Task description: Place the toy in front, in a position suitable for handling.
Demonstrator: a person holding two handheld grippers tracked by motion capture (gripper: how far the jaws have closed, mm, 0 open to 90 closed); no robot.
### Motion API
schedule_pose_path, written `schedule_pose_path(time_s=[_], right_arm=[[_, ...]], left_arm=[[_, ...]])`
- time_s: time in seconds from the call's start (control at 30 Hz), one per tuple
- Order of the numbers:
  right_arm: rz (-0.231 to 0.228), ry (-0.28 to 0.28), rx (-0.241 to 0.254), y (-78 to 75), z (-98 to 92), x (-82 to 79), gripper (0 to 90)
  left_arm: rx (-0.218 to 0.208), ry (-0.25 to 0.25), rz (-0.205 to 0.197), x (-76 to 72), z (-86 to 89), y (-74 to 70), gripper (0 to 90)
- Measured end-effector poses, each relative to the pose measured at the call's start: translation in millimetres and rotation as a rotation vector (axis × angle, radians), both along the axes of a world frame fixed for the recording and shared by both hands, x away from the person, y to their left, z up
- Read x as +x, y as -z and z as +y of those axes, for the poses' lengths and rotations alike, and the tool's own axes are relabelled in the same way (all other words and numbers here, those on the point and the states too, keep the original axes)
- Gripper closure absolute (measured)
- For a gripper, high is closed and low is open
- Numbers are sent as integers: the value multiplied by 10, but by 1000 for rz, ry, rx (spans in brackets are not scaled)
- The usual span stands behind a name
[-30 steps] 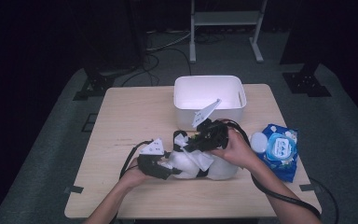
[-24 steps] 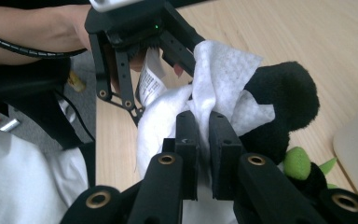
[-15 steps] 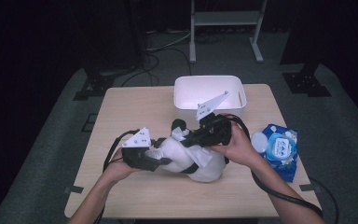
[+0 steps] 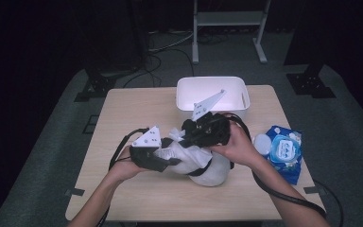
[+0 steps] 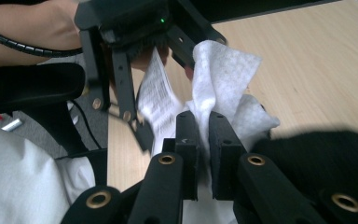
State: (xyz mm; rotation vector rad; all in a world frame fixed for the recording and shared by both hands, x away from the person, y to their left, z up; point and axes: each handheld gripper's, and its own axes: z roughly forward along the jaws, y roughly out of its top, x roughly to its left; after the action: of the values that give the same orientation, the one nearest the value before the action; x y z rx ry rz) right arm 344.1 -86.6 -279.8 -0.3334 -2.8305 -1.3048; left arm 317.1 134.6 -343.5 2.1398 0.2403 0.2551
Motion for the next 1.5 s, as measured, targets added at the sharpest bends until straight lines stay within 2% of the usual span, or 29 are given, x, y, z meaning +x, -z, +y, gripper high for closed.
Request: schedule_pose_path(time_s=[0.1, 0.2, 0.53, 0.67, 0.77, 0.97, 1.13, 1.2, 1.3, 1.37, 1.43, 1.5], right_arm=[[0, -17, -27, 18, 128, -9, 833], [-1, -13, -29, 35, 136, 9, 833], [7, 71, -2, 40, -245, 58, 833], [29, 93, 19, 127, -375, 88, 833], [37, 108, 17, 180, -444, 92, 832], [66, 136, -13, 338, -545, 122, 831], [97, 166, -32, 492, -632, 149, 831], [107, 175, -37, 558, -657, 161, 831], [111, 188, -87, 677, -658, 178, 830], [132, 191, -73, 736, -658, 191, 831], [130, 191, -69, 750, -645, 195, 832], [127, 180, -76, 762, -610, 190, 832]], left_arm=[[19, 11, -8, -6, -48, -10, 396], [7, 5, 10, 13, -33, 18, 394], [-13, -20, 37, 50, 30, 106, 381], [-21, -26, 46, 71, 50, 162, 375], [-26, -35, 60, 98, 82, 223, 371], [-48, -56, 105, 133, 118, 397, 363], [-51, -71, 126, 151, 123, 515, 343], [-30, -69, 127, 156, 128, 547, 317], [-17, -84, 126, 156, 156, 554, 268], [-3, -90, 108, 151, 170, 538, 258], [8, -92, 94, 141, 174, 496, 249], [-2, -90, 78, 127, 177, 437, 241]])
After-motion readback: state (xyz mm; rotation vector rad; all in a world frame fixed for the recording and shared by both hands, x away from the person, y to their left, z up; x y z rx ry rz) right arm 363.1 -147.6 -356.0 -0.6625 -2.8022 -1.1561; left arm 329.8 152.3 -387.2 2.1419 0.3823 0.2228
